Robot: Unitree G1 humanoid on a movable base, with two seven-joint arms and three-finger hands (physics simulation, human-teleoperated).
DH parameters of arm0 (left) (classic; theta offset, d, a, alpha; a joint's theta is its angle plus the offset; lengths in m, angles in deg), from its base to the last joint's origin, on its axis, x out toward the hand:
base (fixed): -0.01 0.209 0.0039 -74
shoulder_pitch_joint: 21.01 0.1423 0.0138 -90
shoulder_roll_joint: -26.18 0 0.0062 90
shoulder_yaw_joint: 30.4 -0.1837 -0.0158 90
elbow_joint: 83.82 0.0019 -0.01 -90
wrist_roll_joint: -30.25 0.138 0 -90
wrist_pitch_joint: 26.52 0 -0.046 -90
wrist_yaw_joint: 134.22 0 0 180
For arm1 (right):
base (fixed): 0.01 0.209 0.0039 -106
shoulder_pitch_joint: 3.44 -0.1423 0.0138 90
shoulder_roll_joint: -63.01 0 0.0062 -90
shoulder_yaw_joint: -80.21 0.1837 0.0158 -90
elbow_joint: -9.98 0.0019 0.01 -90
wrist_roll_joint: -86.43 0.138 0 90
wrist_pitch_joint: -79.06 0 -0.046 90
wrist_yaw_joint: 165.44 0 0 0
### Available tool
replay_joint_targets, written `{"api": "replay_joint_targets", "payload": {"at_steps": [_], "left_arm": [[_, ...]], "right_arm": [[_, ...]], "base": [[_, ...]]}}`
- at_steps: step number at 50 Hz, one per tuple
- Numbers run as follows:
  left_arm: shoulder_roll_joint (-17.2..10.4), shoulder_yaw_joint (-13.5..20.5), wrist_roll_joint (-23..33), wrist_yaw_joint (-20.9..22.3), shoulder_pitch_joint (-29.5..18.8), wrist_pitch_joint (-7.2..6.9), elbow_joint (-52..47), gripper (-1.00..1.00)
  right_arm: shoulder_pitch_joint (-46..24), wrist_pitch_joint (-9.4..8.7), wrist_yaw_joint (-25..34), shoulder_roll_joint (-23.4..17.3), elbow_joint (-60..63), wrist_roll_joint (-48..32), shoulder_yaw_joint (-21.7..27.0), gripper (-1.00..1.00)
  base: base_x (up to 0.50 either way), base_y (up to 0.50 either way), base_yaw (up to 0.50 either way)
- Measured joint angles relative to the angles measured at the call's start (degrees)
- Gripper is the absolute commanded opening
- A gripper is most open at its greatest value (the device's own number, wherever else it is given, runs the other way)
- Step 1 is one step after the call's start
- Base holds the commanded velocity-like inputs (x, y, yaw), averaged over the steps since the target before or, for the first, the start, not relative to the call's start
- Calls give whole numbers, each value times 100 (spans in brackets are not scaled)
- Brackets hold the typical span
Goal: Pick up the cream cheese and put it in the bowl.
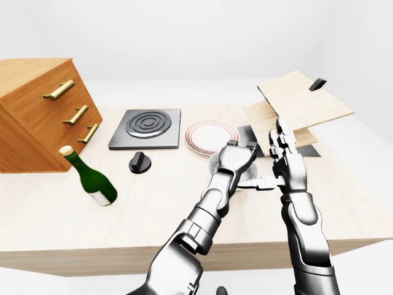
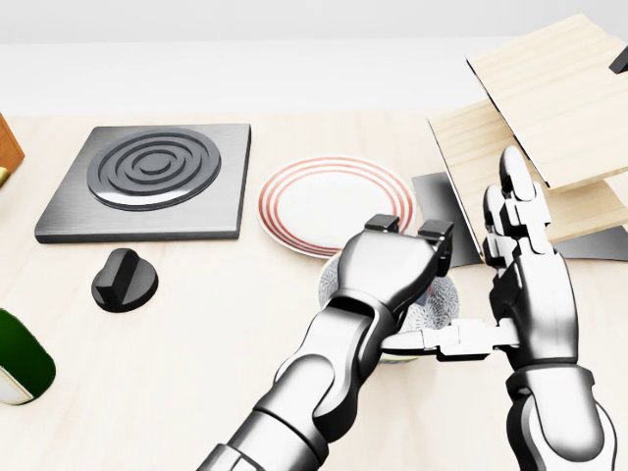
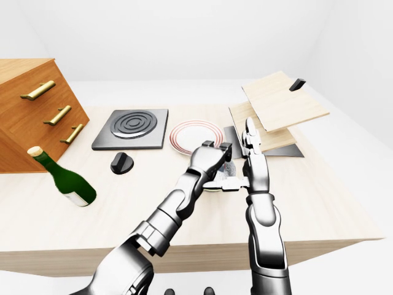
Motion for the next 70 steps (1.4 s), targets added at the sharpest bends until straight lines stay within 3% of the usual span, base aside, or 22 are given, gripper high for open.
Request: {"api": "replay_joint_targets", "payload": {"at_steps": [22,24,25,26,27,32,35,55,64,70], "left_arm": [[-58,-12,-35,-146,-11,0,278,-97],[-63,-15,-13,-144,-1,0,265,-47],[-66,-17,11,-143,5,0,253,-7],[-68,-20,37,-142,10,0,239,0],[-70,-24,60,-140,15,0,224,47],[-77,-38,156,-125,47,0,150,62],[-79,-45,202,-108,72,0,102,94],[-86,-72,490,182,210,0,-625,78],[-188,-74,557,538,525,0,-1549,91],[-422,33,285,752,925,0,-2413,97]], "right_arm": [[-5,0,-9,4,-31,-22,-16,100],[-8,0,-10,4,-43,-27,-20,100],[-9,0,-11,5,-48,-29,-22,100],[-10,0,-11,5,-54,-31,-24,100],[-12,0,-12,6,-59,-33,-26,100],[-18,0,-16,9,-86,-45,-38,100],[-20,0,-17,11,-100,-51,-44,100],[-9,0,-24,30,-148,-97,-88,100],[-9,0,-31,41,-186,-122,-109,100],[-3,0,-35,45,-184,-132,-116,100]], "base": [[0,0,0],[0,0,0],[0,0,0],[0,0,0],[0,0,0],[0,0,0],[0,0,0],[0,0,0],[0,0,0],[0,0,0]]}}
